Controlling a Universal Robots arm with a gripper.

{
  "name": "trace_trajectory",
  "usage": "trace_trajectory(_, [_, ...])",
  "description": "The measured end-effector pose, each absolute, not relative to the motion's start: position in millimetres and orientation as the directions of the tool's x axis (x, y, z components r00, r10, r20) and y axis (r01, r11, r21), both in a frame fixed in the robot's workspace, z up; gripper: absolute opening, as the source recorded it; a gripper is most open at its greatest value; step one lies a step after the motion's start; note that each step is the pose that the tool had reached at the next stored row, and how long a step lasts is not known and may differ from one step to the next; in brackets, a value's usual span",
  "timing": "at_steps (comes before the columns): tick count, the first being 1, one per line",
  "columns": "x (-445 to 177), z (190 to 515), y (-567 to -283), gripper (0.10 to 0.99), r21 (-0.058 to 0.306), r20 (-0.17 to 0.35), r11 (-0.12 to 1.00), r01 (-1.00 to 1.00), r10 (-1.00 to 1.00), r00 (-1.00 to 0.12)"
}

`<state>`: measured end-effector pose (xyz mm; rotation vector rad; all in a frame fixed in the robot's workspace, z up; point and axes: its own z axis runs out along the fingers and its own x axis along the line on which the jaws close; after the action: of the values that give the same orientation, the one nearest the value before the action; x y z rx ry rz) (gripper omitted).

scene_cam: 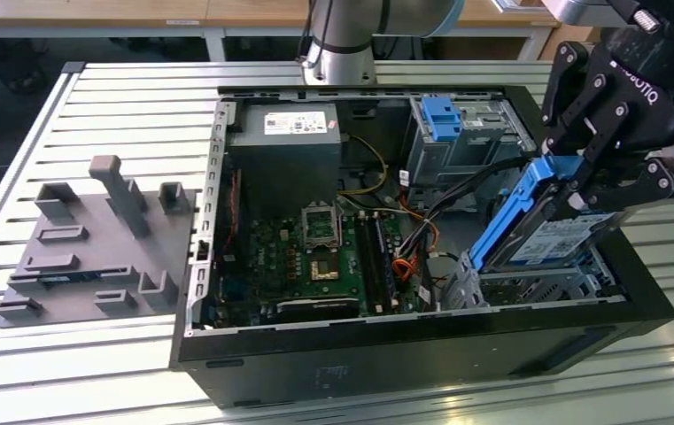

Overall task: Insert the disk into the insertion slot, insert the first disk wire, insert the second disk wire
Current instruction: 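Insert the disk into the insertion slot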

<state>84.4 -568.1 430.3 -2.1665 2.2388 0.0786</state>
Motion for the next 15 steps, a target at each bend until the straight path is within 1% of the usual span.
trace_trajectory(15, [84.4,423.6,-568.1,0.365,0.019,-0.053,0.032,-0.999,-0.998,-0.033])
